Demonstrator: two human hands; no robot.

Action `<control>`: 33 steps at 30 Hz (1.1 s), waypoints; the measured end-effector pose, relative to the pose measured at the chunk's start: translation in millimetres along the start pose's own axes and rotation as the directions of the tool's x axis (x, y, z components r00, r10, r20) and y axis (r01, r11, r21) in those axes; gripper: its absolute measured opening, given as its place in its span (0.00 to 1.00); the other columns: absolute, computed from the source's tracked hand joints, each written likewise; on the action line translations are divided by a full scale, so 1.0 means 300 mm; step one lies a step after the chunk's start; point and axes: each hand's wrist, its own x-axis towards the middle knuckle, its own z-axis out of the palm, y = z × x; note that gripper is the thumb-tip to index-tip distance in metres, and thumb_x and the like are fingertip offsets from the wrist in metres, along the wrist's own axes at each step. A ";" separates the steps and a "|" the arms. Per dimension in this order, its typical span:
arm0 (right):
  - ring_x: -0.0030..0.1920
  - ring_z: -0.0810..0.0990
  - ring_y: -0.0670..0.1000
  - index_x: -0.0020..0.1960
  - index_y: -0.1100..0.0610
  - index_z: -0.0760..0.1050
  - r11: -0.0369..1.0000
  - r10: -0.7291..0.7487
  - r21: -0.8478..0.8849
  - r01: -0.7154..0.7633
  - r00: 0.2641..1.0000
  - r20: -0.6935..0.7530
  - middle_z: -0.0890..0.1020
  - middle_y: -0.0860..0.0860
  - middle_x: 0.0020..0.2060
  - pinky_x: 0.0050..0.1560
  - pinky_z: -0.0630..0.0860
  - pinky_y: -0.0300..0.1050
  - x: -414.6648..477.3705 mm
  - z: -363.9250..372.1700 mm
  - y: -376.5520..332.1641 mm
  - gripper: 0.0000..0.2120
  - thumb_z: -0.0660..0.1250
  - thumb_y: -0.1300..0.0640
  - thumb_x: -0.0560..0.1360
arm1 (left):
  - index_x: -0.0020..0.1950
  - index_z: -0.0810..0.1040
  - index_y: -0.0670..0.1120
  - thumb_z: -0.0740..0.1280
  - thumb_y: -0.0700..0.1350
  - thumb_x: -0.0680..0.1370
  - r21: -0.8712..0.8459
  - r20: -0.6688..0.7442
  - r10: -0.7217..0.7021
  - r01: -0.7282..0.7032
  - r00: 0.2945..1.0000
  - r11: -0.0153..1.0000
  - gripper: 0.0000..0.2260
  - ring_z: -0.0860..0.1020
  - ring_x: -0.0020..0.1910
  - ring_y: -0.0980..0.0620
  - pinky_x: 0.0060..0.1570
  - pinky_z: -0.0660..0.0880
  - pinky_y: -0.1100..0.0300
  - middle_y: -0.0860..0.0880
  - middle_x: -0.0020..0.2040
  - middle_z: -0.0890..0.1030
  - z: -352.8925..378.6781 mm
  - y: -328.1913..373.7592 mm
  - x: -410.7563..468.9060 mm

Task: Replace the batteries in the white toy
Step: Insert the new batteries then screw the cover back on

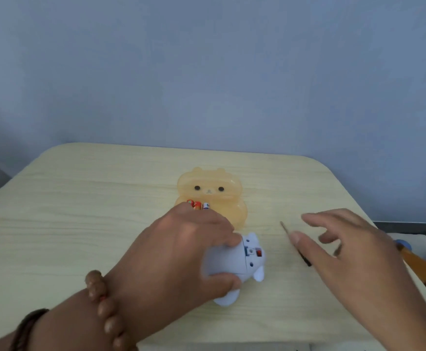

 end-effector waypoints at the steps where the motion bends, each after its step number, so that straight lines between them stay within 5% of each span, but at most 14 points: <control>1: 0.45 0.81 0.41 0.54 0.47 0.84 0.993 0.046 -0.109 -0.040 0.998 0.051 0.80 0.38 0.49 0.44 0.75 0.37 -0.008 0.009 0.018 0.16 0.73 0.40 0.71 | 0.57 0.81 0.60 0.69 0.64 0.65 -0.003 0.013 -0.007 0.007 1.000 1.000 0.22 0.75 0.54 0.56 0.49 0.78 0.53 0.65 0.56 0.79 0.002 0.004 -0.001; 5: 0.51 0.81 0.51 0.42 0.52 0.86 0.990 0.002 -0.140 0.006 0.999 0.052 0.83 0.43 0.50 0.47 0.72 0.43 -0.053 0.075 0.041 0.04 0.79 0.55 0.69 | 0.60 0.79 0.61 0.68 0.64 0.66 -0.008 0.050 -0.006 0.006 0.999 1.000 0.23 0.71 0.57 0.58 0.53 0.76 0.54 0.67 0.59 0.76 0.009 0.006 0.003; 8: 0.45 0.82 0.49 0.40 0.52 0.83 0.997 -0.043 -0.062 0.043 0.999 0.005 0.85 0.43 0.47 0.45 0.73 0.40 -0.060 0.084 0.046 0.08 0.78 0.63 0.71 | 0.60 0.79 0.61 0.69 0.64 0.67 -0.029 0.055 -0.006 0.007 0.998 1.000 0.23 0.70 0.57 0.59 0.53 0.76 0.54 0.66 0.59 0.76 0.008 0.005 0.002; 12: 0.39 0.86 0.41 0.46 0.44 0.80 0.944 -0.092 0.316 0.100 0.995 -0.041 0.87 0.41 0.38 0.41 0.76 0.29 -0.026 -0.020 0.017 0.08 0.74 0.57 0.75 | 0.60 0.79 0.61 0.69 0.63 0.66 -0.038 0.040 -0.005 0.006 0.999 0.999 0.22 0.72 0.57 0.56 0.52 0.76 0.53 0.66 0.59 0.77 0.013 0.006 -0.002; 18: 0.39 0.80 0.38 0.47 0.44 0.82 0.879 -0.469 0.100 0.467 0.883 0.001 0.80 0.38 0.37 0.39 0.70 0.27 -0.014 -0.141 -0.091 0.05 0.67 0.51 0.77 | 0.61 0.79 0.61 0.68 0.63 0.67 -0.035 0.051 -0.001 0.003 0.999 0.999 0.22 0.71 0.57 0.57 0.54 0.75 0.55 0.67 0.59 0.76 0.012 0.006 0.012; 33: 0.36 0.76 0.39 0.45 0.47 0.83 0.887 -0.459 0.077 0.456 0.888 0.027 0.78 0.36 0.34 0.37 0.70 0.32 -0.027 -0.119 -0.102 0.08 0.64 0.51 0.76 | 0.62 0.78 0.62 0.70 0.61 0.69 -0.038 0.069 0.030 -0.028 0.997 0.999 0.21 0.70 0.57 0.56 0.53 0.75 0.54 0.66 0.59 0.76 0.012 0.003 0.008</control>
